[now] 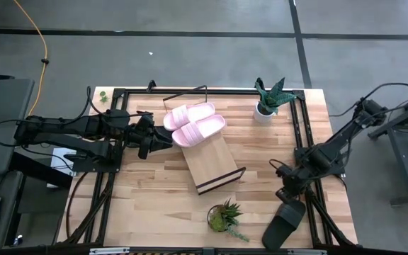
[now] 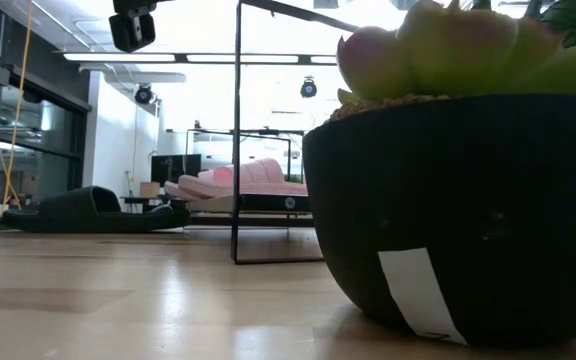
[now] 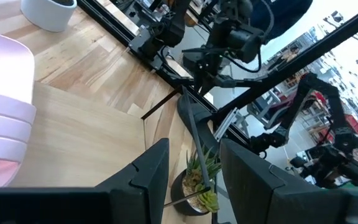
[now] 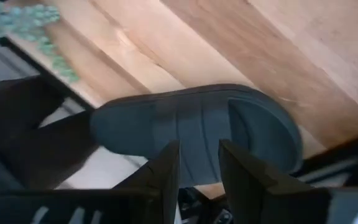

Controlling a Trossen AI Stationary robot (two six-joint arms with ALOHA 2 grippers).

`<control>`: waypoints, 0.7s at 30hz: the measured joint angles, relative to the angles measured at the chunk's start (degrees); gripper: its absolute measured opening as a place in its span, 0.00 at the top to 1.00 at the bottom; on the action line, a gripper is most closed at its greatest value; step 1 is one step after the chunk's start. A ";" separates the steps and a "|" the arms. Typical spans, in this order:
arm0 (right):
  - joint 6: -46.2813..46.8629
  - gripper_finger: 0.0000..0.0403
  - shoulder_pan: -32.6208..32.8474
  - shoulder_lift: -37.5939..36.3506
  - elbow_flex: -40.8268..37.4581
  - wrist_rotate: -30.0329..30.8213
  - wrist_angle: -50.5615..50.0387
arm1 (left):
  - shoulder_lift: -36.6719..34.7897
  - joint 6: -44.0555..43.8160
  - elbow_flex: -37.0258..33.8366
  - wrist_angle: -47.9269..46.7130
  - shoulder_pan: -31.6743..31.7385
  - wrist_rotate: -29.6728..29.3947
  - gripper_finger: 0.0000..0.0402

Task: Pick and place slides into the shelf
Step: Put the right black slides on the shelf

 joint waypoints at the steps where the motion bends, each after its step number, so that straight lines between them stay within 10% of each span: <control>1: 0.57 0.76 0.39 -1.39 -1.49 0.04 1.26 | 0.00 -0.17 0.00 -0.01 0.00 0.00 0.67; 21: 12.96 0.72 13.23 -16.51 -17.83 6.06 15.05 | 0.00 -4.52 0.00 0.00 0.00 -4.25 0.67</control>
